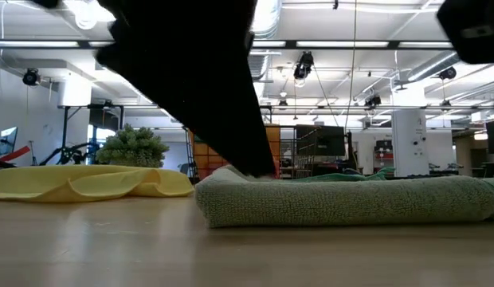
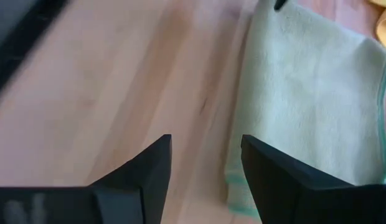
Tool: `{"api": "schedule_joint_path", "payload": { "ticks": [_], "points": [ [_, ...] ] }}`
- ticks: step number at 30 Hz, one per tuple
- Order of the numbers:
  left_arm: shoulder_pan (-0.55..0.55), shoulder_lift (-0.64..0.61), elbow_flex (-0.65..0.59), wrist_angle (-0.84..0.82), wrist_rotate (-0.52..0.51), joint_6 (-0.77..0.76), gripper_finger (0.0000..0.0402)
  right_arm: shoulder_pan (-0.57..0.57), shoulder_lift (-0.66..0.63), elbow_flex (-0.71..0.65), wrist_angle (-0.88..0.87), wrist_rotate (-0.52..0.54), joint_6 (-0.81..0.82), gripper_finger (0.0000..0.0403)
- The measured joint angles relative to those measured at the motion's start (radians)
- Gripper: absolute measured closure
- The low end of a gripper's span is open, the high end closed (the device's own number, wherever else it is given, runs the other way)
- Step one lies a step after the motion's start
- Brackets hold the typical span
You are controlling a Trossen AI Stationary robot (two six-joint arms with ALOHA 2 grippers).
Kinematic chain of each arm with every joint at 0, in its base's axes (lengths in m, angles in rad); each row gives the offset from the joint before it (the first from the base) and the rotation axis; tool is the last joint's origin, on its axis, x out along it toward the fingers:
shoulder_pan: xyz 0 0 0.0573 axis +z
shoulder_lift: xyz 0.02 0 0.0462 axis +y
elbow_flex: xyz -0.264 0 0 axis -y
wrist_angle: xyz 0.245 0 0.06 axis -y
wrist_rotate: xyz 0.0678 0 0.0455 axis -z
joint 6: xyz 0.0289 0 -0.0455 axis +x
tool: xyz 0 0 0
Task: Fold microfiber towels
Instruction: Put the folded light green microfiber towel into the wire basket
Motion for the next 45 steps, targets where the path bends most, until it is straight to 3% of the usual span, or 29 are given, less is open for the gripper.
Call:
{"api": "schedule_joint_path", "payload": {
  "ticks": [7, 23, 30, 35, 40, 42, 45],
  "points": [
    [0.018, 0.033, -0.006, -0.009, -0.003, -0.001, 0.0226, -0.063, 0.083, 0.042, -0.062, 0.013, 0.021, 0.022],
    [0.079, 0.031, -0.067, -0.002, 0.012, -0.002, 0.0226, -0.165, 0.085, -0.013, -0.047, -0.027, 0.026, 0.0221],
    [0.099, 0.026, -0.09, 0.005, 0.023, -0.003, 0.0228, -0.245, 0.085, -0.014, -0.048, -0.079, 0.027, 0.0254],
    [0.108, 0.027, -0.092, 0.0, -0.004, 0.003, 0.0274, -0.285, 0.085, -0.014, -0.047, -0.154, 0.026, 0.0315],
    [0.111, 0.024, -0.094, -0.005, -0.011, 0.006, 0.0364, -0.286, 0.079, -0.014, -0.046, -0.19, 0.026, 0.0381],
    [0.111, 0.018, -0.092, -0.008, -0.005, 0.005, 0.039, -0.283, 0.077, -0.014, -0.046, -0.201, 0.029, 0.0389],
    [0.111, 0.009, -0.077, -0.009, 0.002, 0.005, 0.039, -0.271, 0.067, -0.004, -0.058, -0.212, 0.035, 0.039]
  ]
}}
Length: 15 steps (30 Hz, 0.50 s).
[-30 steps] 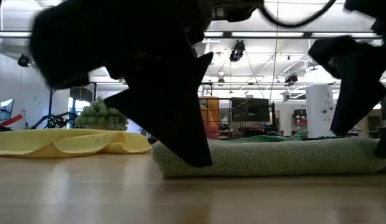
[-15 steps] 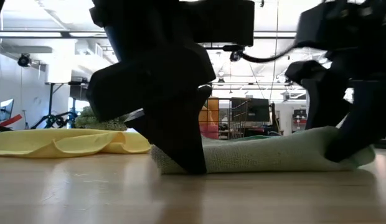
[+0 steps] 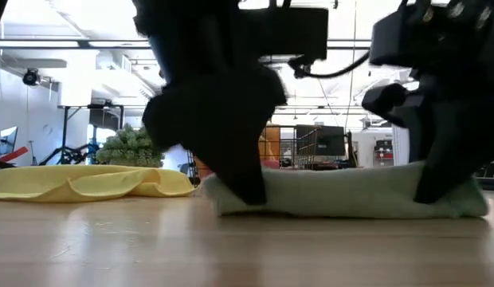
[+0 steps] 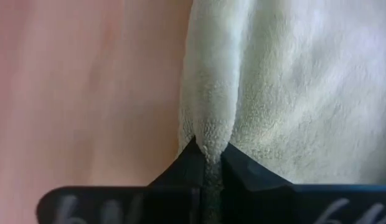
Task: Fold microfiber towels
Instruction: Put the folded light green microfiber towel into the wire basket
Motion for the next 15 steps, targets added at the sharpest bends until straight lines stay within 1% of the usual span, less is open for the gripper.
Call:
{"api": "schedule_joint_path", "payload": {
  "ticks": [4, 8, 13, 15],
  "points": [
    [0.0, -0.023, 0.037, -0.005, 0.058, 0.0, 0.0389, 0.02, -0.038, 0.047, -0.011, -0.004, 0.0, 0.0391],
    [-0.001, -0.078, 0.058, -0.005, 0.115, 0.0, 0.0389, 0.037, -0.087, 0.13, -0.118, 0.013, 0.002, 0.0391],
    [-0.002, -0.169, 0.071, -0.057, 0.114, -0.008, 0.0389, 0.049, -0.131, 0.213, -0.257, 0.091, 0.019, 0.0392],
    [-0.002, -0.22, 0.074, -0.066, 0.113, -0.008, 0.0389, 0.049, -0.142, 0.236, -0.286, 0.1, 0.019, 0.0392]
  ]
}}
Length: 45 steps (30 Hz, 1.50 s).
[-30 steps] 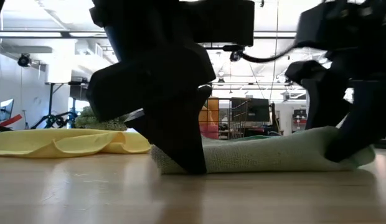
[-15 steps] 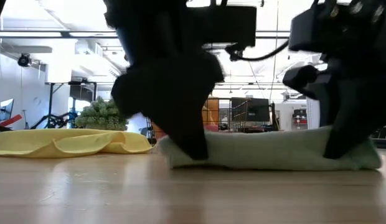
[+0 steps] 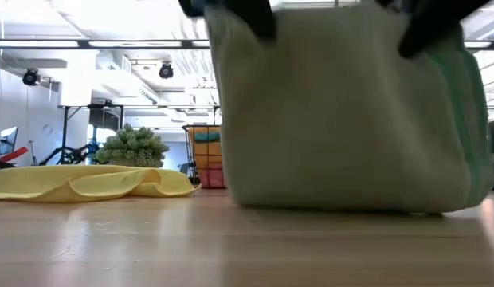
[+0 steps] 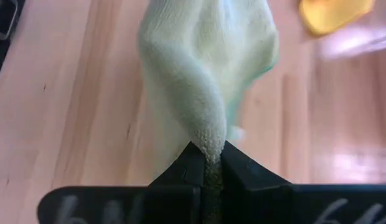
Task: Fold microfiber towels
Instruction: Put the folded light green microfiber towel into the wire basket
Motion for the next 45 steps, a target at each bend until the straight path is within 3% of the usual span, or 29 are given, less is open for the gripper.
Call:
{"api": "schedule_joint_path", "payload": {
  "ticks": [8, 18, 33, 45],
  "points": [
    [0.012, -0.151, 0.0, -0.077, -0.025, 0.001, 0.0389, -0.004, -0.018, 0.158, -0.126, 0.126, -0.024, 0.0392],
    [0.082, -0.231, -0.002, -0.222, -0.097, 0.047, 0.0389, -0.097, -0.039, 0.308, -0.207, 0.228, -0.11, 0.0392],
    [0.318, -0.382, 0.021, -0.225, -0.146, 0.346, 0.0389, -0.399, -0.039, 0.445, -0.212, 0.23, -0.318, 0.0392],
    [0.547, -0.392, 0.021, -0.133, -0.176, 0.605, 0.0389, -0.676, -0.039, 0.446, -0.046, 0.186, -0.506, 0.0392]
  ]
}}
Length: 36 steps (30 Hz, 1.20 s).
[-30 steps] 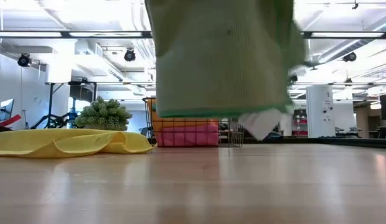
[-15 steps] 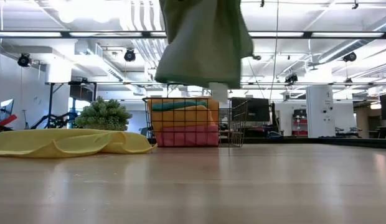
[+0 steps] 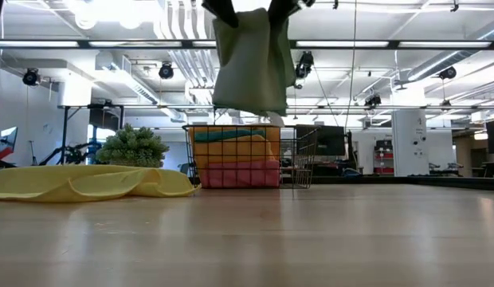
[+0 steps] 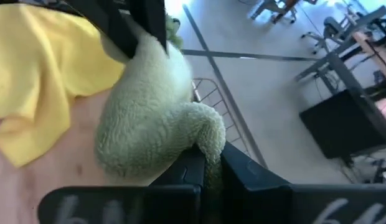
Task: Fold microfiber towels
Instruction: Put the folded light green microfiber towel into the wire basket
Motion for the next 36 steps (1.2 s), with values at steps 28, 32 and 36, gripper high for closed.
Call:
{"api": "schedule_joint_path", "payload": {
  "ticks": [28, 32, 36],
  "points": [
    [0.425, 0.183, -0.013, 0.229, 0.057, 0.296, 0.0389, -0.549, 0.2, -0.02, 0.243, -0.678, -0.149, 0.0392],
    [0.424, 0.191, -0.02, 0.157, 0.099, 0.236, 0.0389, -0.548, 0.239, -0.02, 0.2, -0.694, -0.152, 0.0392],
    [0.429, 0.209, -0.027, 0.162, 0.122, 0.243, 0.0389, -0.564, 0.264, -0.02, 0.213, -0.695, -0.175, 0.0392]
  ]
}}
